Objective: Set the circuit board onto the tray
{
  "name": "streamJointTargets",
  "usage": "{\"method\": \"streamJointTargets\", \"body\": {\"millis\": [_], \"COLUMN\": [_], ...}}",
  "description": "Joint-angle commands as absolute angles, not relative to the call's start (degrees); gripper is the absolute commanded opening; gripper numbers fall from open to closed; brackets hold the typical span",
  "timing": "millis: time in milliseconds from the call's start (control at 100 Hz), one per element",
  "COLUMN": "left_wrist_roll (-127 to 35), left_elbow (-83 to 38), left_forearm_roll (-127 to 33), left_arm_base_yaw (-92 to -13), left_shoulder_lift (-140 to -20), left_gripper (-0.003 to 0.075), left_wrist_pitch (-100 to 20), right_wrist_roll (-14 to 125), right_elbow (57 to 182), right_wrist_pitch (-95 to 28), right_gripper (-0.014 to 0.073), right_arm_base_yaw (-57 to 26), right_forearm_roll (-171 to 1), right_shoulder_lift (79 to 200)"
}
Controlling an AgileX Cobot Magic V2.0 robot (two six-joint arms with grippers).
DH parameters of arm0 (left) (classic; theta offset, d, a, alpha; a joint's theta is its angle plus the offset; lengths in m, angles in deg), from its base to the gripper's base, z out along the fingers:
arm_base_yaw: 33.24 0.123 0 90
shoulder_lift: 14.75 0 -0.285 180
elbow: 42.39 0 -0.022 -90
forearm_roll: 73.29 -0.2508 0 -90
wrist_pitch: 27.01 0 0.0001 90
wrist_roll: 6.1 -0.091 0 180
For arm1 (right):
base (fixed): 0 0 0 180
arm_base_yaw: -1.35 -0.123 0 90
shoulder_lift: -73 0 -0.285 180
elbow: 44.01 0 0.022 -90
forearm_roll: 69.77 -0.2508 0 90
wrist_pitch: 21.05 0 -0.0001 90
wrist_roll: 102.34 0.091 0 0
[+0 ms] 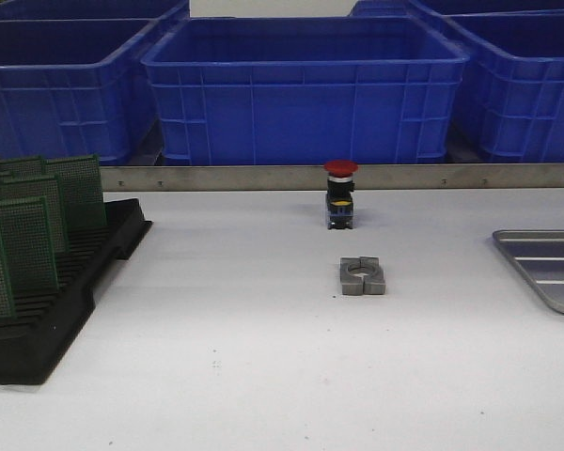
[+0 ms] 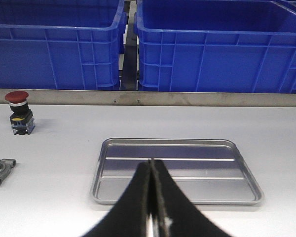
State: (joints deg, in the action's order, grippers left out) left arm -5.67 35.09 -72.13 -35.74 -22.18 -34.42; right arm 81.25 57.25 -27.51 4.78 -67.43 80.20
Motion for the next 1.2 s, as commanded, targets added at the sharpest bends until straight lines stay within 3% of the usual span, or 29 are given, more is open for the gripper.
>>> {"method": "streamJointTargets", "body": {"millis": [0,480,740,920,1190], "left_wrist_roll": [-5.0,-5.0,-5.0,-5.0,-5.0], "left_elbow": [36.1,34.0,22.1,11.2,-2.4], "left_forearm_roll": [-72.1,-71.9,-71.6,-70.6,-70.5], "left_arm_base_yaw": [-35.6,-35.6,-35.6,-35.6,-35.6], "left_shoulder_lift": [-20.6,-20.6,-21.9,-30.3,-49.4], "left_gripper": [-0.002,-0.002,-0.002,-0.002,-0.0015], "left_wrist_pitch": [-29.5,-25.5,-35.3,-50.5,-58.4], "right_wrist_roll": [81.1,81.1,81.1,81.1,81.1], "right_elbow": [57.3,57.3,57.3,57.3,57.3], "right_wrist_pitch": [-22.7,-22.7,-22.7,-22.8,-22.8], "right_gripper": [-0.006,-0.006,-0.006,-0.006,-0.006], "right_arm_base_yaw": [5.1,5.1,5.1,5.1,5.1], "right_forearm_roll": [-66.7,-66.7,-66.7,-66.7,-66.7], "right_shoulder_lift": [78.9,78.9,78.9,78.9,78.9]}}
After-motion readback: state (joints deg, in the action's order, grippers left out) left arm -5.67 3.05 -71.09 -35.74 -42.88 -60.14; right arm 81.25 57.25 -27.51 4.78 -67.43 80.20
